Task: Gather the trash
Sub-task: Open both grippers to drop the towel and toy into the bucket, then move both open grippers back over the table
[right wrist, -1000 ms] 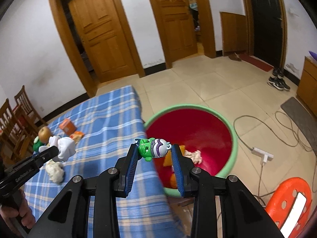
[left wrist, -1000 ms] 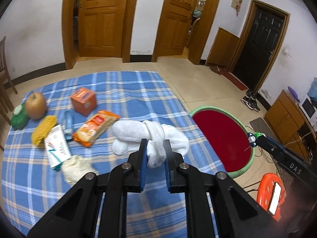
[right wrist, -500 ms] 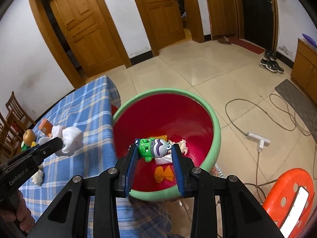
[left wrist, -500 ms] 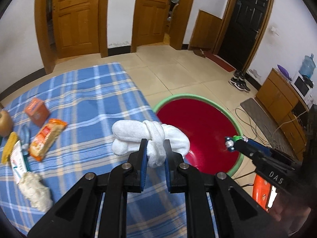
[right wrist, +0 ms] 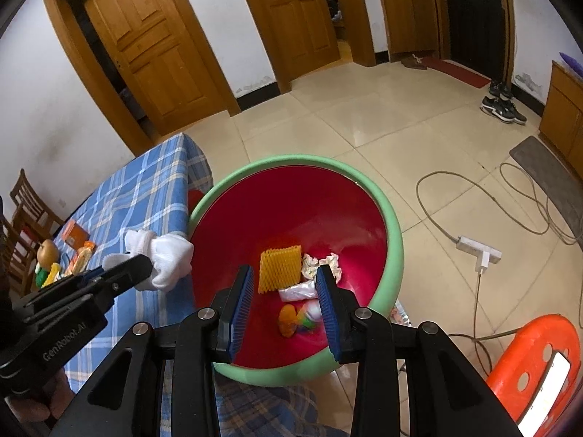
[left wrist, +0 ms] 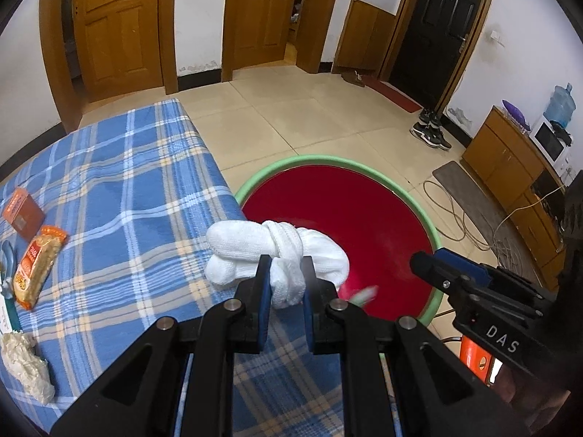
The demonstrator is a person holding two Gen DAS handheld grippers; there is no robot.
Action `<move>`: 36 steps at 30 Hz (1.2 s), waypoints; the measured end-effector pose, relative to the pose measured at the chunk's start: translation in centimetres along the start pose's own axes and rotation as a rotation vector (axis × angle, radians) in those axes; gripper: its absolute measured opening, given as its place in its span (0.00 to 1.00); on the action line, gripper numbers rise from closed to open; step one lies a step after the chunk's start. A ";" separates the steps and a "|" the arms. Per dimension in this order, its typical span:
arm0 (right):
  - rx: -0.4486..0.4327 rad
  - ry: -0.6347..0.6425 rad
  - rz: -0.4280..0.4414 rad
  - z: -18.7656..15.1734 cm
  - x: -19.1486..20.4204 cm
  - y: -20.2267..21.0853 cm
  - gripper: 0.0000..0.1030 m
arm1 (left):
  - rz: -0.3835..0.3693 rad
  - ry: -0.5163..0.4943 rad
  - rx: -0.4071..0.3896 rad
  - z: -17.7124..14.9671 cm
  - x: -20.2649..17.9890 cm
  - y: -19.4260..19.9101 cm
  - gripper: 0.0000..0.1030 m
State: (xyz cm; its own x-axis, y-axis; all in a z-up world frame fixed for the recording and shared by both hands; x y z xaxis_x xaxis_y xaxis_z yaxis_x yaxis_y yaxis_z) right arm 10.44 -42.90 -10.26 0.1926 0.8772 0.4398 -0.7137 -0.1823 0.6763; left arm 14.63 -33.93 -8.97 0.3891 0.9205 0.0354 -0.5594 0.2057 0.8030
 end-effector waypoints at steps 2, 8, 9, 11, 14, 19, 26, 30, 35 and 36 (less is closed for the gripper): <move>-0.003 -0.008 0.001 0.1 -0.3 0.1 0.36 | -0.007 -0.009 0.002 0.1 -0.4 -0.2 0.14; -0.022 -0.026 -0.003 0.4 -0.7 1.0 0.40 | -0.012 -0.029 0.000 0.2 -1.1 -0.1 0.27; -0.025 -0.027 -0.003 0.4 -0.7 1.1 0.41 | -0.012 -0.030 -0.002 0.2 -1.2 0.0 0.31; -0.033 -0.028 -0.008 0.4 -0.7 1.6 0.42 | -0.009 -0.034 -0.012 0.3 -1.2 0.3 0.40; -0.044 -0.030 -0.009 0.3 -0.4 2.1 0.43 | -0.004 -0.039 -0.026 0.4 -1.0 1.0 0.41; -0.060 -0.010 -0.007 -0.1 1.1 3.1 0.49 | 0.008 -0.032 -0.049 0.0 0.4 2.7 0.42; -0.074 0.060 0.010 -0.6 4.9 4.9 0.49 | 0.046 0.032 -0.078 -0.7 4.3 5.2 0.42; -0.086 0.106 0.035 -0.9 7.2 5.7 0.49 | 0.078 0.077 -0.088 -1.6 6.9 6.6 0.43; -0.080 0.155 0.054 -2.0 10.1 5.9 0.49 | 0.103 0.124 -0.098 -3.0 9.8 8.1 0.44; -0.079 0.165 0.057 -2.2 10.6 5.9 0.49 | 0.107 0.130 -0.101 -3.2 10.2 8.4 0.44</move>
State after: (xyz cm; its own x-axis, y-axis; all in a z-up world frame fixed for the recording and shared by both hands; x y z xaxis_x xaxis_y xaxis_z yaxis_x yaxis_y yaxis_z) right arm 6.82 -33.73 -2.90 0.0422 0.9287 0.3685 -0.7720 -0.2038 0.6020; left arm 11.52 -21.71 -3.75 0.2291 0.9728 0.0348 -0.6654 0.1304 0.7350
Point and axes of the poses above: each gripper's, at about its wrist camera, not at the fingertips, and y roughly against the way its jaws point, x to its left, z to its top, the point moved 9 cm from there along -y, roughly the way its jaws point, and after that the axes turned 14 degrees about z, right-handed, at the moved point
